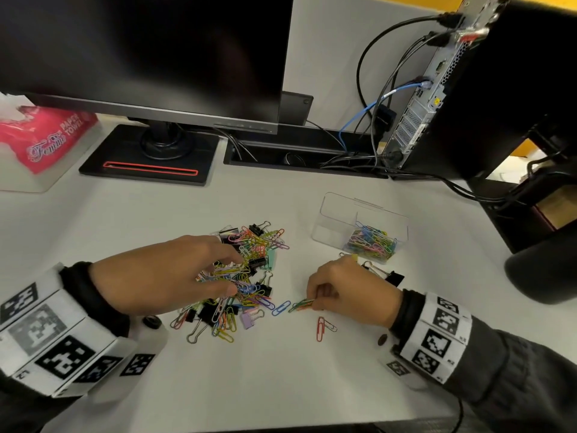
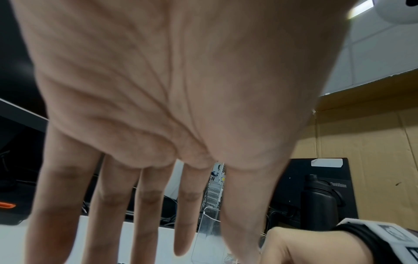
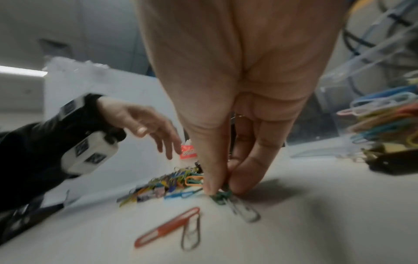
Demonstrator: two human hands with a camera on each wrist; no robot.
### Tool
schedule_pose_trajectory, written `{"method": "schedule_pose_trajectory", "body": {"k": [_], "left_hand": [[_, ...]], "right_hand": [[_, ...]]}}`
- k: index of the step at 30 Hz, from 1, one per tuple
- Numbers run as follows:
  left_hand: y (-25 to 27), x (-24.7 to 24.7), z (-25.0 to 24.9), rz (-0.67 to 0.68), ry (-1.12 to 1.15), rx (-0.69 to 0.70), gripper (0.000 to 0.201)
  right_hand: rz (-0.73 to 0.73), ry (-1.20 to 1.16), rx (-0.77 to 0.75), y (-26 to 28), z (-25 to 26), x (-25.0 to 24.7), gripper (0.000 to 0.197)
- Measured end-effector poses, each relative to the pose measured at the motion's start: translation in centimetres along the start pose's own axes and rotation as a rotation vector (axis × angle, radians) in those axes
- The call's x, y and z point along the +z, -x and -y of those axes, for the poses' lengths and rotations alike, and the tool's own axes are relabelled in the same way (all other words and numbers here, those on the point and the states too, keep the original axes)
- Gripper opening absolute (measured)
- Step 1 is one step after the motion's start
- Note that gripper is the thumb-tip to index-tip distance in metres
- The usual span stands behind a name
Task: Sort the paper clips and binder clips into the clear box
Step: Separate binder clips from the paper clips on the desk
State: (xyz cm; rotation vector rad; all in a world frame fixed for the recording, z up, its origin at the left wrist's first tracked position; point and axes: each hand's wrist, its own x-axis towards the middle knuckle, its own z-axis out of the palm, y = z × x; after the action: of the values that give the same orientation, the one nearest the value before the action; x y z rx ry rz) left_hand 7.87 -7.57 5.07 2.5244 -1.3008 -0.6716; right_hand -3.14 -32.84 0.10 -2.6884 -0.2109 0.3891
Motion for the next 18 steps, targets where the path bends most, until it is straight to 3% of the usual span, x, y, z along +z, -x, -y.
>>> {"method": "schedule_pose_trajectory", "body": {"k": [5,10,12,18], "left_hand": [[0.0,-0.1,0.1,0.007,0.008,0.003,0.046],[-0.3,0.1,0.3,0.010,0.006,-0.006,0.048],[-0.4,0.2,0.5,0.018,-0.003,-0.007,0.052],[-0.4,0.2,0.4,0.018,-0.001,-0.005,0.052]], "right_hand": [[-0.133,-0.171,0.054,1.2,-0.7,-3.5,0.005],[-0.578,-0.035,0.051,3.0,-2.2,-9.4,0.004],[-0.682,0.076,0.065,3.3,-3.6,-10.0,0.005],[-0.592,0.257,0.197,3.1,-5.6,-7.4,0.023]]}}
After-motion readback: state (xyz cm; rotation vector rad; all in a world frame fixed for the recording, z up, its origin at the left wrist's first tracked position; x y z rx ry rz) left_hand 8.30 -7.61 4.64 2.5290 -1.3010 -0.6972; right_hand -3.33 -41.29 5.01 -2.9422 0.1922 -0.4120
